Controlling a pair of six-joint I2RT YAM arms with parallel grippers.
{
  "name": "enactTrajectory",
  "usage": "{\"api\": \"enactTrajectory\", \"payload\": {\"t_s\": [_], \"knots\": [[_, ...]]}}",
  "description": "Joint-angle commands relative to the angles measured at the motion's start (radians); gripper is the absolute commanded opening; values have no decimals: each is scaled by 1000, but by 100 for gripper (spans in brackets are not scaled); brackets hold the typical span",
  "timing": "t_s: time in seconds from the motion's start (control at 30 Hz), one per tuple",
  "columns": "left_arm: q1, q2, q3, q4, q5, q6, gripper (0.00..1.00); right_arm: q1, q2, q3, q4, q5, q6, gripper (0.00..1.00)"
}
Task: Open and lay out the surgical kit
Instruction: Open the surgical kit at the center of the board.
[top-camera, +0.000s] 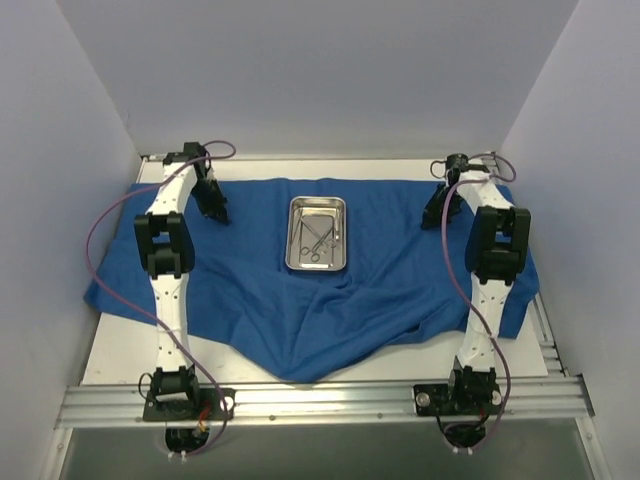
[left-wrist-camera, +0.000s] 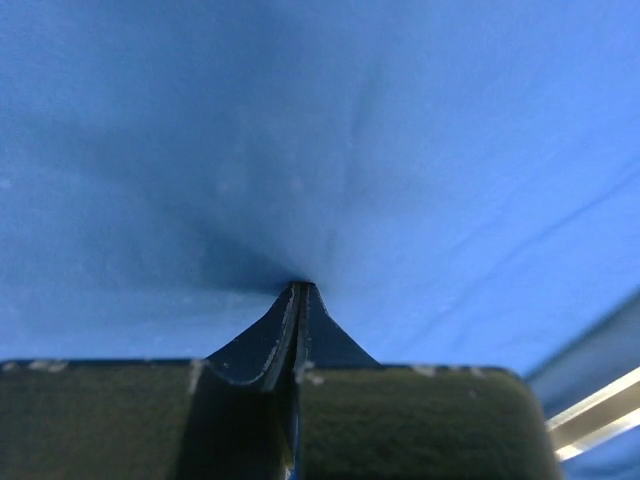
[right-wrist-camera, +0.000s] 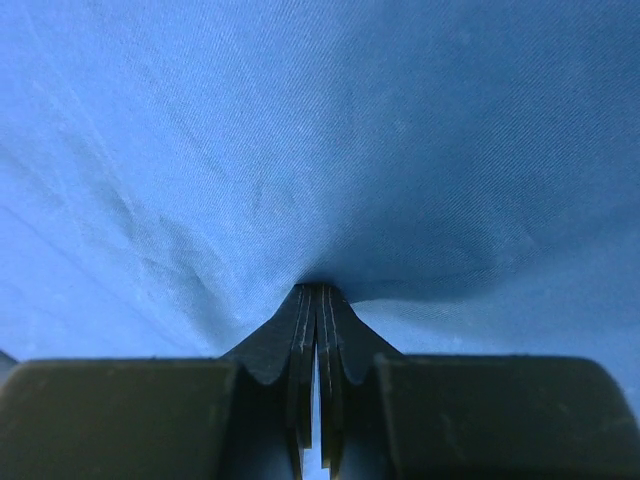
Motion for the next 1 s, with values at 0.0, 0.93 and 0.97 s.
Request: {"api": "enactTrajectory", "payload": {"t_s": [0.0, 0.93, 0.97], "knots": [[38, 123, 86, 103, 95, -103, 2, -26, 184, 21, 34, 95, -37, 0], [159, 271, 239, 521, 322, -334, 7, -52, 511, 542, -49, -35, -129, 3], [161, 240, 214, 538, 328, -331, 16, -54, 488, 542, -46, -41, -124, 6]]}}
